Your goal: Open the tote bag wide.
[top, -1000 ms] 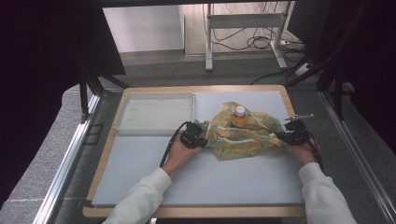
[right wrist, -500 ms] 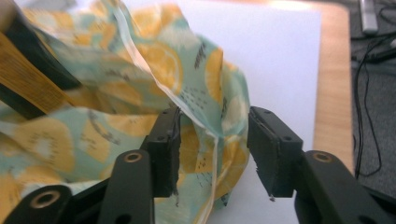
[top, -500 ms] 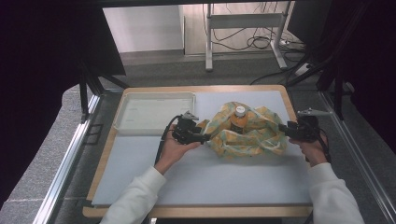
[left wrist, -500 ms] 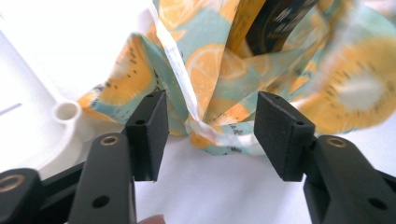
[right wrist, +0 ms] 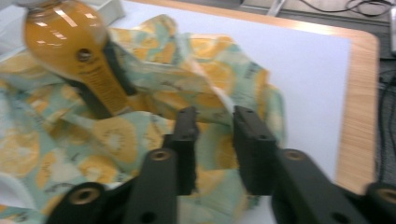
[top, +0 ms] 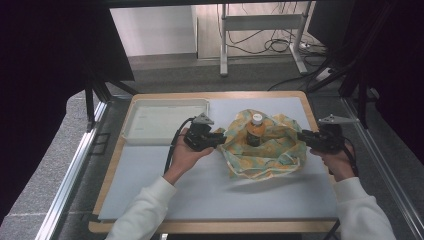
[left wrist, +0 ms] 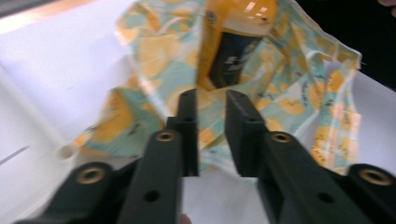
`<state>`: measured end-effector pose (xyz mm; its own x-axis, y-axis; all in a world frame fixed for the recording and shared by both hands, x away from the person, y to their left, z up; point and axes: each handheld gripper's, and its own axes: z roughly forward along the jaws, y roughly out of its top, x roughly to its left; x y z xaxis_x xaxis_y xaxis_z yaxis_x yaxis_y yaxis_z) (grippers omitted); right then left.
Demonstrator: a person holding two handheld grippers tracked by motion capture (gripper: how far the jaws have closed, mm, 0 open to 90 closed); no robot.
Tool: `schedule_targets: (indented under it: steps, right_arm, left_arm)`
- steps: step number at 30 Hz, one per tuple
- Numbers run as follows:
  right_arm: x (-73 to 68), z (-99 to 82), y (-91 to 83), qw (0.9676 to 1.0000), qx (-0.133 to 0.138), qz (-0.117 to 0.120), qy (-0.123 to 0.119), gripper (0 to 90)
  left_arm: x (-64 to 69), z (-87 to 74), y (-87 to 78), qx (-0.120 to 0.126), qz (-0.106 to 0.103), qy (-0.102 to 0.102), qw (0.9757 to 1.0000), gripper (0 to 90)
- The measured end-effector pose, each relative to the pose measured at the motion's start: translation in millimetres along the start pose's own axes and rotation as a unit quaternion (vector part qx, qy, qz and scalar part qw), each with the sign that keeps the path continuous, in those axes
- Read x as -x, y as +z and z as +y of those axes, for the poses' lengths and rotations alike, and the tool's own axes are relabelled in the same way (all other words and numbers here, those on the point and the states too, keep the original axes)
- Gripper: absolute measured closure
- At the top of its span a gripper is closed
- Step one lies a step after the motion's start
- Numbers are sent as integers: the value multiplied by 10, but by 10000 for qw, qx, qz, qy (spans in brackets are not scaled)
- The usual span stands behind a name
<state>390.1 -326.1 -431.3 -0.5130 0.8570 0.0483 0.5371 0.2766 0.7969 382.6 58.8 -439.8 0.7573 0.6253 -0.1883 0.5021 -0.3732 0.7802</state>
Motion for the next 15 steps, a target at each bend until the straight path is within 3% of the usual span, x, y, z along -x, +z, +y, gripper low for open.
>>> schedule_targets:
  steps: [5, 9, 15]
  right_arm:
    - [-191, 53, 169, 9992, -225, 207, -239, 860]
    - [-329, 94, 349, 9980, -402, 172, -459, 885]
    - [-403, 172, 659, 9967, -628, 261, -451, 888]
  left_arm:
    - [41, 132, 317, -235, -27, 68, 9997, 859]
    - [-36, 186, 543, -433, 37, -12, 9991, 870]
    - [-210, 249, 779, -728, 166, -155, 9971, 880]
